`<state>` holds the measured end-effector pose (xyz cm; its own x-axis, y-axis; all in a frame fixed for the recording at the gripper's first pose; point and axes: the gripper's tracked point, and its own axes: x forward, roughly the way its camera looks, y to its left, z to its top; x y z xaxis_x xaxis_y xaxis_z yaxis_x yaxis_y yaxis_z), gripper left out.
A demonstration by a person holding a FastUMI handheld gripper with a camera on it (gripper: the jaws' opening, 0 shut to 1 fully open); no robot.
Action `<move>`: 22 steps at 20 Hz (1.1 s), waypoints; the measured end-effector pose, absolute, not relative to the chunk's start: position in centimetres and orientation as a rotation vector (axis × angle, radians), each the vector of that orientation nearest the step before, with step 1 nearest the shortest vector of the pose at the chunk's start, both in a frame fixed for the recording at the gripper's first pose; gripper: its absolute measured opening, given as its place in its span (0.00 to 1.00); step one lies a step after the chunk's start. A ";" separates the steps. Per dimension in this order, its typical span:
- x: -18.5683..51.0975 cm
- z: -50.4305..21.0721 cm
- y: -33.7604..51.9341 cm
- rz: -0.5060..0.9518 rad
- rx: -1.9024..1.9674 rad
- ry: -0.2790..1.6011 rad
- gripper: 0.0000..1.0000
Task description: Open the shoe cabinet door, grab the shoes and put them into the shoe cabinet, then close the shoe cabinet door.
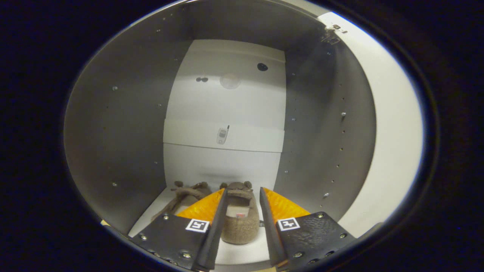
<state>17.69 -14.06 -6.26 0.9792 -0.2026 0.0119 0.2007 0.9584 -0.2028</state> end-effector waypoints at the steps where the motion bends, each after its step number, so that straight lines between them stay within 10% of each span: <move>1: 16.6 -6.1 -13.8 -0.203 -0.203 0.003 0.51; 22: -8.3 0.4 -15.5 -0.177 -0.157 -0.103 0.51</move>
